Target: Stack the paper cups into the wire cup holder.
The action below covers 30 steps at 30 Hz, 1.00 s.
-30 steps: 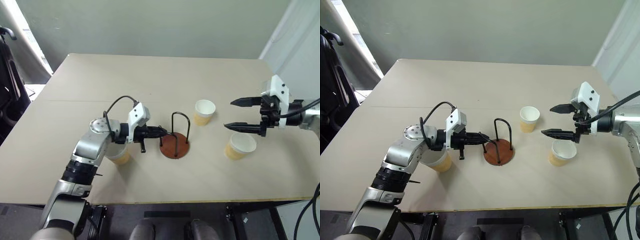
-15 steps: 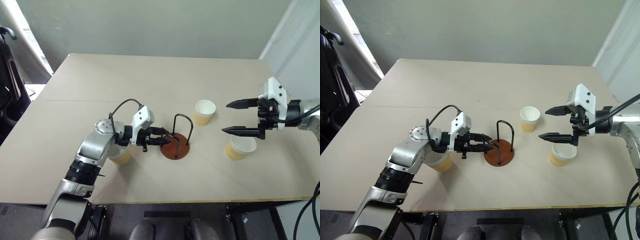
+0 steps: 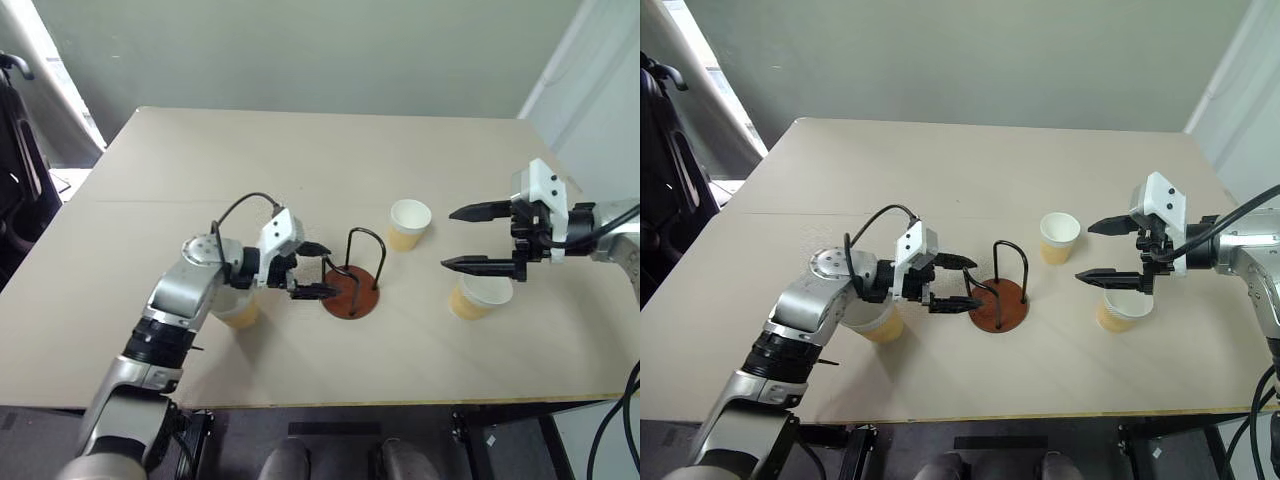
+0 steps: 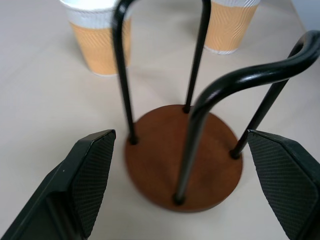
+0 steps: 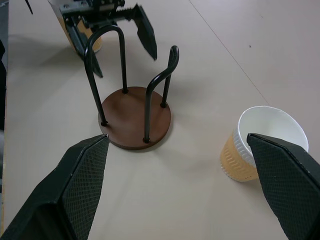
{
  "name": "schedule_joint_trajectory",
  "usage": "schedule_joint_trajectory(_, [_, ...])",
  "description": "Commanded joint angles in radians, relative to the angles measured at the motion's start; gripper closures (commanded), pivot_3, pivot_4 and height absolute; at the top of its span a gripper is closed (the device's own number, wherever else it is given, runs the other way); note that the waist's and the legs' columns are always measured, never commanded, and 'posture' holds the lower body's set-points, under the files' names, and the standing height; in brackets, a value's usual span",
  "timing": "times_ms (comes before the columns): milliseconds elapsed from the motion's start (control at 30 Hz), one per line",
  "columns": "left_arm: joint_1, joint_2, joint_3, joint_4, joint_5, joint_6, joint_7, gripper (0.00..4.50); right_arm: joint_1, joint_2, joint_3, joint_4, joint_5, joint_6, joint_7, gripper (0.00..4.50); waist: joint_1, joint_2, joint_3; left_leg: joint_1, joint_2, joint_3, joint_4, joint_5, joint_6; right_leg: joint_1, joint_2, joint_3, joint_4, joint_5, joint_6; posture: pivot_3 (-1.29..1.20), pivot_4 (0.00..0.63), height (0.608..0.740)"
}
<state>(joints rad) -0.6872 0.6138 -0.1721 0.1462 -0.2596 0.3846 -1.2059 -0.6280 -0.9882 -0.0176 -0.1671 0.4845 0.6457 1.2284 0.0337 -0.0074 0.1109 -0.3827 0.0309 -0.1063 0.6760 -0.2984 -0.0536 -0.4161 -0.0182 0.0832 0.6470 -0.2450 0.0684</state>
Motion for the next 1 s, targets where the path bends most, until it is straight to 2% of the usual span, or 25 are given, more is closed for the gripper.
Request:
schedule_joint_trajectory(33, [-0.033, 0.032, 0.017, 0.031, 0.026, -0.069, -0.020, 0.02, -0.026, 0.002, -0.004, -0.013, -0.009, -0.021, -0.008, 0.00, -0.001, 0.000, 0.000, 0.000, 0.000, 0.000, 0.000, 0.000, 0.000, 0.000, 0.000, 0.000, 0.000, 0.000, 0.000, 0.00, 0.150, 0.740])
schedule_joint_trajectory(167, [-0.048, 0.059, 0.017, 0.088, 0.059, -0.140, -0.032, 0.02, -0.032, 0.006, 0.000, -0.001, -0.023, -0.031, -0.010, 0.00, -0.001, 0.000, 0.000, 0.000, 0.000, 0.000, 0.000, 0.000, 0.000, 0.000, 0.000, 0.000, 0.000, 0.000, 0.000, 0.00, 0.150, 0.740])
schedule_joint_trajectory(467, [-0.077, 0.073, 0.051, 0.144, 0.055, -0.175, -0.031, 0.02, -0.024, -0.028, 0.001, -0.008, -0.028, -0.023, 0.019, 0.00, 0.000, 0.000, 0.000, 0.000, 0.000, 0.000, 0.000, 0.000, 0.001, 0.000, 0.000, 0.000, 0.000, 0.000, 0.000, 0.00, 0.150, 0.740])
schedule_joint_trajectory(600, [-0.083, 0.061, 0.068, 0.149, 0.039, -0.169, -0.024, 0.02, 0.056, -0.112, -0.033, -0.052, -0.019, -0.007, 0.058, 0.00, 0.004, 0.000, 0.000, -0.001, 0.000, 0.000, 0.000, -0.001, 0.001, 0.000, 0.000, 0.000, -0.001, 0.000, 0.000, 0.00, 0.150, 0.740])
schedule_joint_trajectory(867, [-0.097, 0.033, 0.082, 0.154, 0.019, -0.176, -0.036, 0.02, 0.199, -0.185, -0.106, -0.162, 0.032, 0.041, 0.054, 0.00, 0.005, 0.000, 0.000, -0.001, 0.000, 0.001, 0.000, -0.001, 0.001, 0.000, 0.000, 0.000, -0.001, 0.000, 0.000, 0.00, 0.150, 0.740])
schedule_joint_trajectory(1000, [-0.124, 0.014, 0.090, 0.155, -0.010, -0.155, -0.053, 0.02, 0.294, -0.209, -0.110, -0.205, 0.000, 0.011, 0.050, 0.00, 0.005, 0.000, 0.000, -0.002, 0.000, 0.002, 0.001, -0.001, 0.002, 0.000, 0.000, 0.000, -0.001, 0.000, 0.000, 0.00, 0.150, 0.740])
